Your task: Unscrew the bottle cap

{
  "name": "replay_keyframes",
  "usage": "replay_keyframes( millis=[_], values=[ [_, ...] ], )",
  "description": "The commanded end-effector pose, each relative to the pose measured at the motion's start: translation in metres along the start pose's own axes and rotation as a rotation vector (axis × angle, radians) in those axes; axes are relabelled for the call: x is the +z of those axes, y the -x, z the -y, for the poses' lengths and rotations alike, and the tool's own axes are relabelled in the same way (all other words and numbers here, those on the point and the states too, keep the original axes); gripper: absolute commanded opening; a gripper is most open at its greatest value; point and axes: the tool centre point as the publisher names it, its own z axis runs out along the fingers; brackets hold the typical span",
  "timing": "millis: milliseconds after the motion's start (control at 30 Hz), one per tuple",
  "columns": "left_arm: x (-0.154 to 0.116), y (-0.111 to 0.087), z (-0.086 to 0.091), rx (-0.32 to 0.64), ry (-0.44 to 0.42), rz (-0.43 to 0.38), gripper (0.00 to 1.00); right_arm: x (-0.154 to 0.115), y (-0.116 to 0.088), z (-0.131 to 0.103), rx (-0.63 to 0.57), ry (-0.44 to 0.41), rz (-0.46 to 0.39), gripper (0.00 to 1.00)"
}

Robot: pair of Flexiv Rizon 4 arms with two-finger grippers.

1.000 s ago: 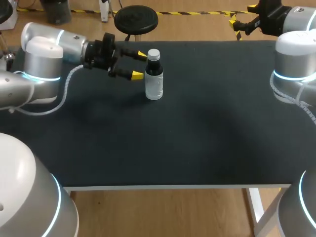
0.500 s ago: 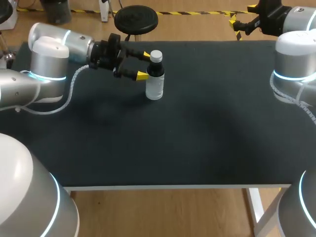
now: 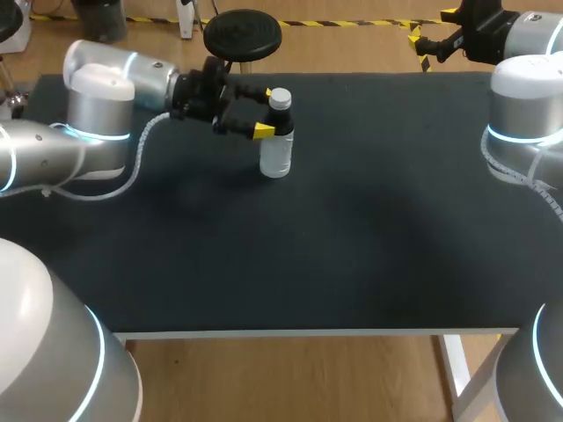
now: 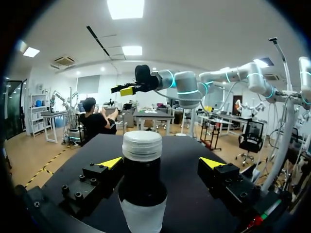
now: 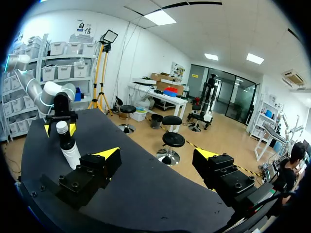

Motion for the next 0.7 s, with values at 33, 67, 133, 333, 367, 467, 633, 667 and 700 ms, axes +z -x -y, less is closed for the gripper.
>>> replay_keyframes(
  millis=[33, 67, 133, 333, 367, 467, 633, 667, 700],
  values=[
    [0.0027, 0.0090, -0.0036, -0.001, 0.002, -0.020, 1.00, 0.0000, 0.0003, 0.0002, 0.000, 0.001, 0.000, 1.00],
    [0.0027, 0.0092, -0.0039, -0.002, 0.003, -0.020, 1.00, 0.0000, 0.0003, 0.0002, 0.000, 0.001, 0.000, 1.00],
    [0.0019, 0.0106, -0.0048, -0.004, 0.005, -0.016, 1.00, 0.0000, 0.0003, 0.0002, 0.000, 0.001, 0.000, 1.00],
    [0.0039, 0.0152, -0.0075, -0.019, 0.000, -0.013, 1.00, 0.0000, 0.0003, 0.0002, 0.000, 0.001, 0.000, 1.00],
    [0.0026, 0.0153, -0.0081, -0.019, 0.001, -0.014, 1.00, 0.0000, 0.0003, 0.0002, 0.000, 0.001, 0.000, 1.00],
    [-0.0006, 0.0161, -0.0086, -0.023, -0.002, -0.011, 1.00, 0.0000, 0.0003, 0.0002, 0.000, 0.001, 0.000, 1.00],
    [-0.0004, 0.0160, -0.0082, -0.017, -0.005, -0.011, 1.00, 0.0000, 0.0003, 0.0002, 0.000, 0.001, 0.000, 1.00],
    [0.0001, 0.0165, -0.0082, -0.016, -0.005, -0.010, 1.00, 0.0000, 0.0003, 0.0002, 0.000, 0.001, 0.000, 1.00],
    [0.0005, 0.0172, -0.0082, -0.017, -0.006, -0.010, 1.00, 0.0000, 0.0003, 0.0002, 0.000, 0.001, 0.000, 1.00]
  ],
)
